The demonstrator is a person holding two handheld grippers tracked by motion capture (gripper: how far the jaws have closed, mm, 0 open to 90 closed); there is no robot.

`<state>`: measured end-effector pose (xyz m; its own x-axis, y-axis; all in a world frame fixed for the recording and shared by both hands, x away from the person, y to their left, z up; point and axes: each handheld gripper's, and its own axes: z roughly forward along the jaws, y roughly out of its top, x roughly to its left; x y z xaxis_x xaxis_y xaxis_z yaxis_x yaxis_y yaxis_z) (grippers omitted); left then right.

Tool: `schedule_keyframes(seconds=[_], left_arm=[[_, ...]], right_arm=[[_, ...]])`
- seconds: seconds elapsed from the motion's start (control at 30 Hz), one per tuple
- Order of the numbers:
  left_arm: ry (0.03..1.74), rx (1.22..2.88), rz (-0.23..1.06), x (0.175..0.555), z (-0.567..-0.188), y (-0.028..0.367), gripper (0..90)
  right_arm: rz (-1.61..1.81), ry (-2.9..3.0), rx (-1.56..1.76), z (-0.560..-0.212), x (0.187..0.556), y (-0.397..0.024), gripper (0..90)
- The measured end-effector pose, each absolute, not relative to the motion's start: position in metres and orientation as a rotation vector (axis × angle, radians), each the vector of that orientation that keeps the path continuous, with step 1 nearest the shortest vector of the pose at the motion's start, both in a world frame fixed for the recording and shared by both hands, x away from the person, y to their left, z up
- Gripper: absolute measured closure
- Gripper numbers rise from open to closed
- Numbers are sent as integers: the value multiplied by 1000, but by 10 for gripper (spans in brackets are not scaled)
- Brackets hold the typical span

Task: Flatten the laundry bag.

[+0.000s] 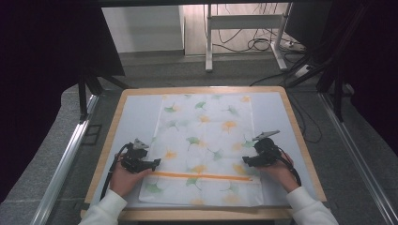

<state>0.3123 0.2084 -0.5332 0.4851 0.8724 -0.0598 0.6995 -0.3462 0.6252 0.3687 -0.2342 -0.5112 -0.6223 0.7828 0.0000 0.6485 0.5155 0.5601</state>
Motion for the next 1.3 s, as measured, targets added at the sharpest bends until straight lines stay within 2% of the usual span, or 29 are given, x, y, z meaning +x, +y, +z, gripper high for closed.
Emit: schedule_keyframes(seconds=[0.13,0.27,0.4,0.53,0.8,1.0,1.3], left_arm=[[1276,2174,365,315,-534,205,391],[1254,2178,375,313,-534,203,519],[1215,2194,377,312,-533,199,717],[1199,2199,368,315,-533,200,839],[1177,2195,362,316,-533,200,891],[1193,2182,365,323,-530,205,893],[1270,2122,400,328,-525,233,893]], right_arm=[[746,2484,1189,-512,366,-232,310],[752,2467,1184,-512,365,-231,393],[769,2473,1135,-511,363,-228,576],[779,2489,1097,-511,363,-224,727],[811,2509,1092,-511,370,-225,881],[830,2500,1081,-508,384,-221,890],[892,2510,1030,-507,411,-187,890]])
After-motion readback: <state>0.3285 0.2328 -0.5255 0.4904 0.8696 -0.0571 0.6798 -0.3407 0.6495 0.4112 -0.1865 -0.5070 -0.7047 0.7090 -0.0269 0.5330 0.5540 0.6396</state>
